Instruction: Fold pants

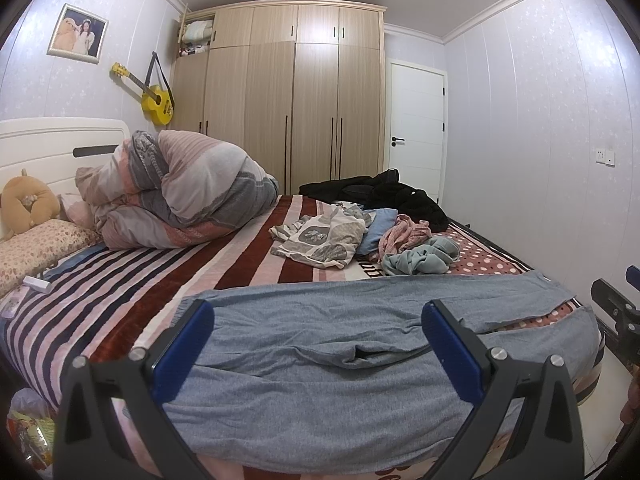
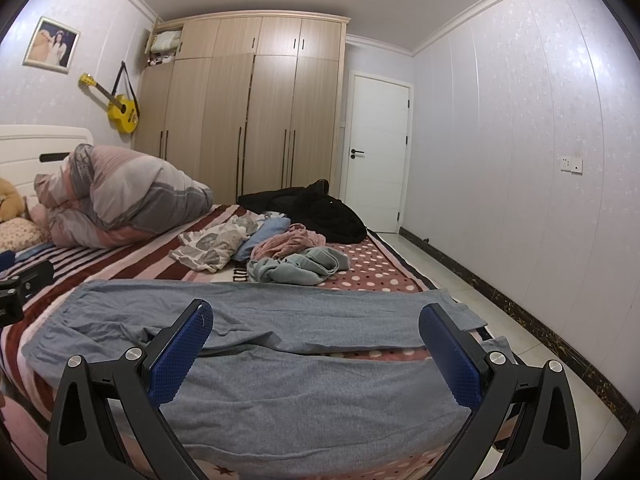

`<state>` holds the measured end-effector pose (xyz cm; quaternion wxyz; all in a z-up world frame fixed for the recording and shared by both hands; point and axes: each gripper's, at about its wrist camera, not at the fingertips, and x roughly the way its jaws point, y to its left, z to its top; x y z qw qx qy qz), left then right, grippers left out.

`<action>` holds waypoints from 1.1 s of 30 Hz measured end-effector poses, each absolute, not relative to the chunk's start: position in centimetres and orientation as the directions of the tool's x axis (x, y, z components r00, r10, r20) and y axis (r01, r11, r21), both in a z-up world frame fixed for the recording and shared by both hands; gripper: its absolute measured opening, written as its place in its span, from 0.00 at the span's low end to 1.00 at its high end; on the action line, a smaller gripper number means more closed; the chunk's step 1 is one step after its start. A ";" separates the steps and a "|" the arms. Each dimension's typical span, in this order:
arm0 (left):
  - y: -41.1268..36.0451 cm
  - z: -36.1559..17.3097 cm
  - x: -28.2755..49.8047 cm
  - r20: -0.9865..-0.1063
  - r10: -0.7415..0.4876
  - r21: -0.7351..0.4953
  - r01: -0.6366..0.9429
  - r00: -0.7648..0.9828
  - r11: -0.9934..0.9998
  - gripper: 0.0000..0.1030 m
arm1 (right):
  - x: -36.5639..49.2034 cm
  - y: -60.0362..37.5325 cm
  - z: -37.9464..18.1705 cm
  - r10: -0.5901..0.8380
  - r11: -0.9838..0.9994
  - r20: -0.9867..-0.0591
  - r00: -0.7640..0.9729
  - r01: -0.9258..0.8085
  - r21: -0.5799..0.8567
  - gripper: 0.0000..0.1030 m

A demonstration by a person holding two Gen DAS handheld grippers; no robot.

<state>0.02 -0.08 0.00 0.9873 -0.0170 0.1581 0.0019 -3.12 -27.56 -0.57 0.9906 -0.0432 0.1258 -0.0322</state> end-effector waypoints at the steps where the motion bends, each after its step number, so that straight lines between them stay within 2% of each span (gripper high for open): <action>1: -0.1 -0.1 0.1 -0.313 -0.002 -0.032 -0.009 0.950 0.999 0.99 | -3.1 -27.5 -0.6 -0.075 0.994 -0.246 0.966 0.053 -0.094 1.00; 33: 0.1 -1.3 0.5 -0.326 -0.018 -0.041 0.005 0.945 0.999 0.99 | -2.7 -27.5 -1.0 -0.067 0.995 -0.249 0.966 0.047 -0.086 1.00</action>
